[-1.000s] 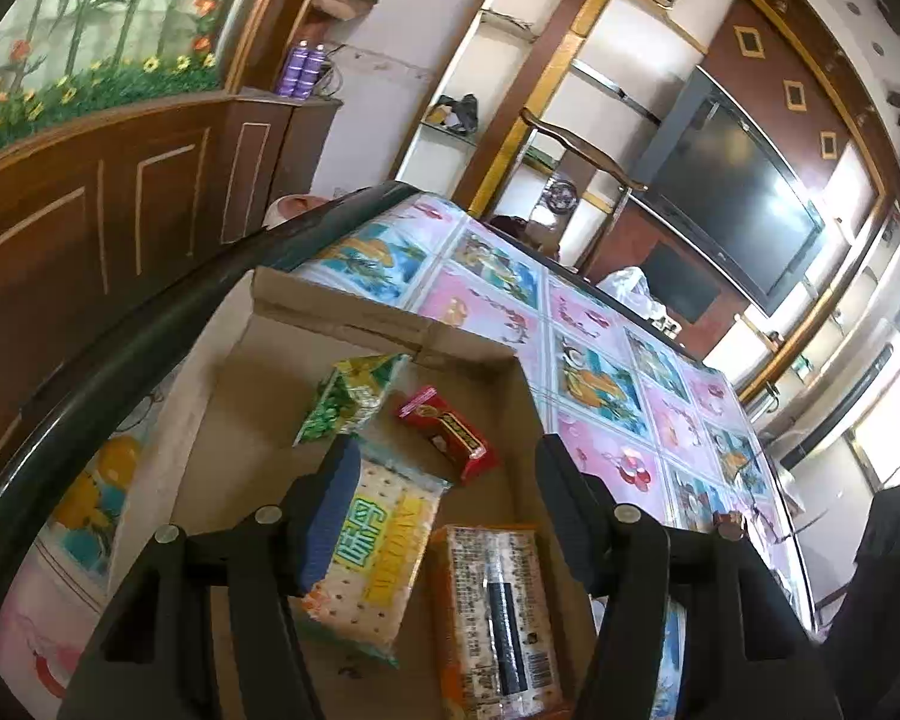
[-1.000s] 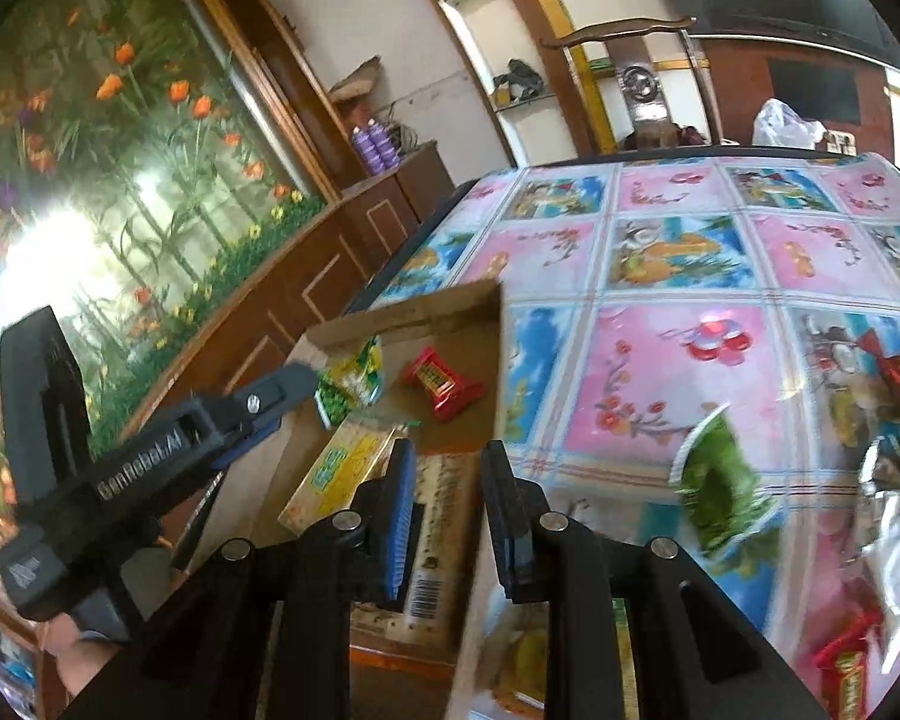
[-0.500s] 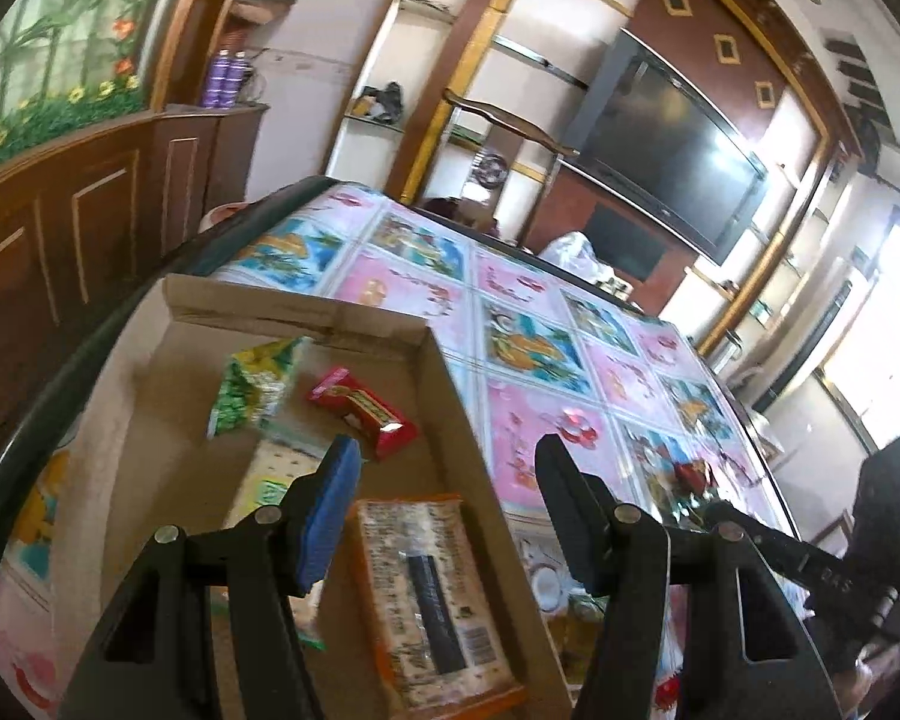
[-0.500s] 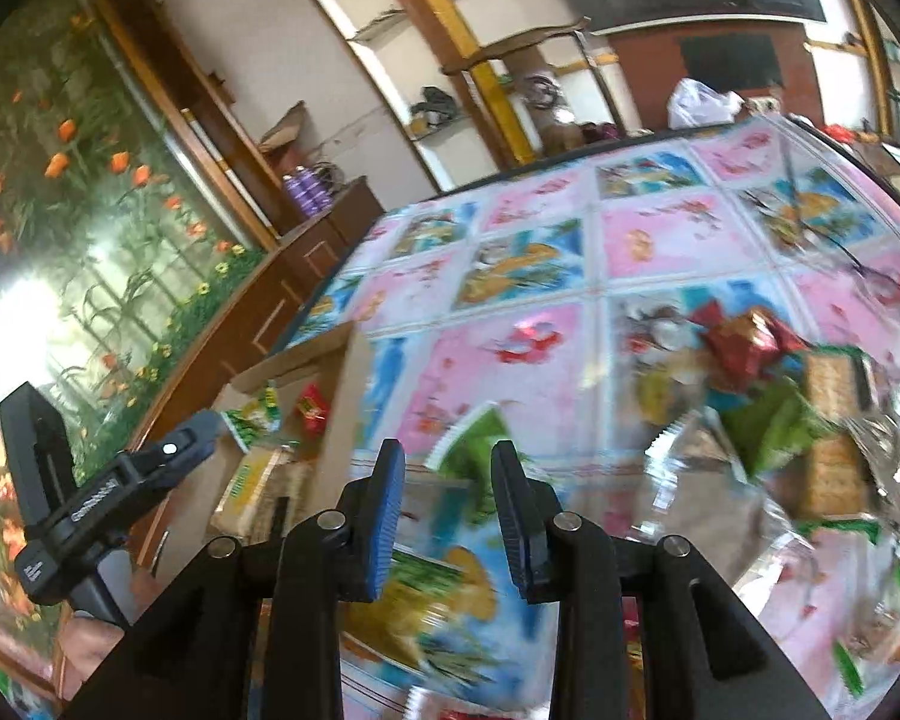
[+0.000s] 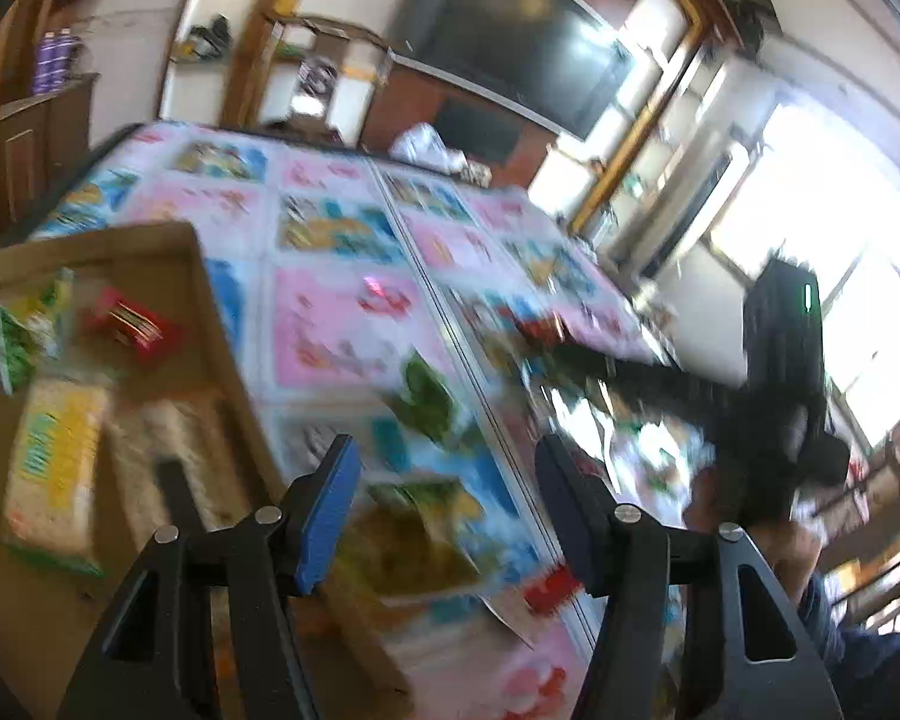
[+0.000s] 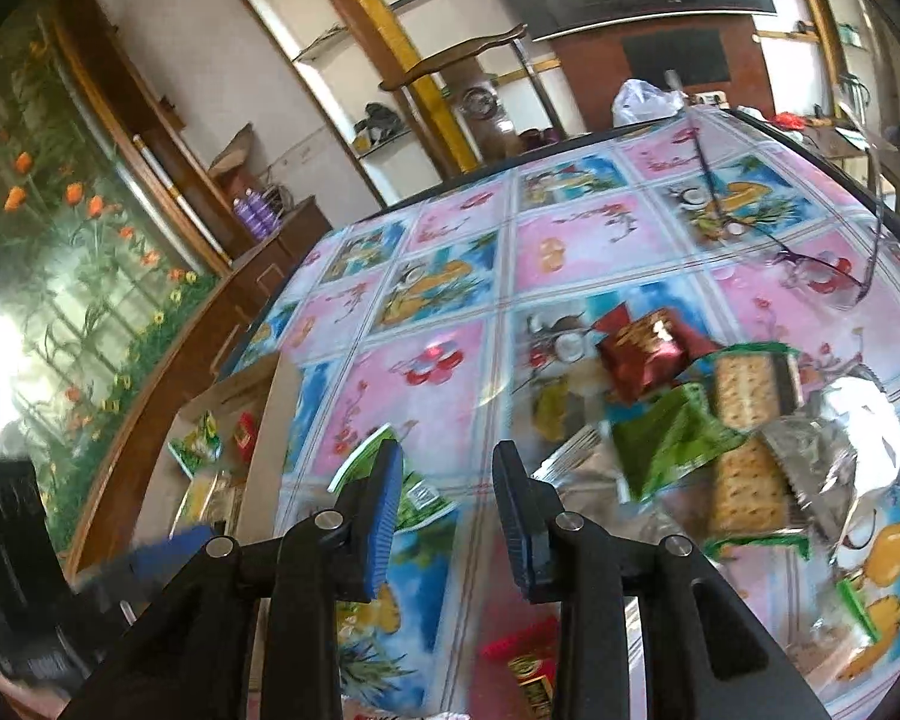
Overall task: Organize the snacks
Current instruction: 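Move both open grippers back toward the snack pile, then grasp the green pea snack bag with the left gripper while the right gripper grasps a silver foil bag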
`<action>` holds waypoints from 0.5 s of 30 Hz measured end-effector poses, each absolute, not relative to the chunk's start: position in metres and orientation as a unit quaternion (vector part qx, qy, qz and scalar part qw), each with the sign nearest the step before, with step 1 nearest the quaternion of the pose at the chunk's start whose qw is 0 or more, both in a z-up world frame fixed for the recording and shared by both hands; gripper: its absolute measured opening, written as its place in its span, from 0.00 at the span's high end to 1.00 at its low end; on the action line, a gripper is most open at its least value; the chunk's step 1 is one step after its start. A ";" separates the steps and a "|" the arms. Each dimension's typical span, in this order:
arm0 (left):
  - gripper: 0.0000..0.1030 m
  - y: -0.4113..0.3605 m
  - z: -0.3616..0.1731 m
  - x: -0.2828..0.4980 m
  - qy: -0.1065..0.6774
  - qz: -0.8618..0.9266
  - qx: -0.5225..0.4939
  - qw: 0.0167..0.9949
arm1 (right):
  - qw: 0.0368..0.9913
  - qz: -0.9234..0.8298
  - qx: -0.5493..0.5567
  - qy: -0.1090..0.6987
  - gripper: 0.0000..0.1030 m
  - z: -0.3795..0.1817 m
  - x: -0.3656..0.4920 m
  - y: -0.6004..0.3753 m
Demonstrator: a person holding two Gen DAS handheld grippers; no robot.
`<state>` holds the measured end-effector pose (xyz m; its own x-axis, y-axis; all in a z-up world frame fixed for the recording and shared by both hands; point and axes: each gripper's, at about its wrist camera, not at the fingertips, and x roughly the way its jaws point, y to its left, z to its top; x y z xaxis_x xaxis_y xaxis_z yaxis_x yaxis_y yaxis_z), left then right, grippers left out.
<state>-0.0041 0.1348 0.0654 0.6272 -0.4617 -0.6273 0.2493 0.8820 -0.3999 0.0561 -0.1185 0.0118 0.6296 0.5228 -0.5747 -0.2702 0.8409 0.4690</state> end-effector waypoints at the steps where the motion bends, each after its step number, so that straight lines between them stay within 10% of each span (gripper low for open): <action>1: 0.43 0.126 0.062 -0.006 0.391 -0.202 -0.125 0.889 | 0.886 0.221 0.177 0.366 0.67 0.012 0.057 -0.122; 15: 0.55 0.079 0.026 0.003 0.474 -0.109 -0.011 0.874 | 0.888 0.235 0.199 0.341 0.63 0.031 0.048 -0.144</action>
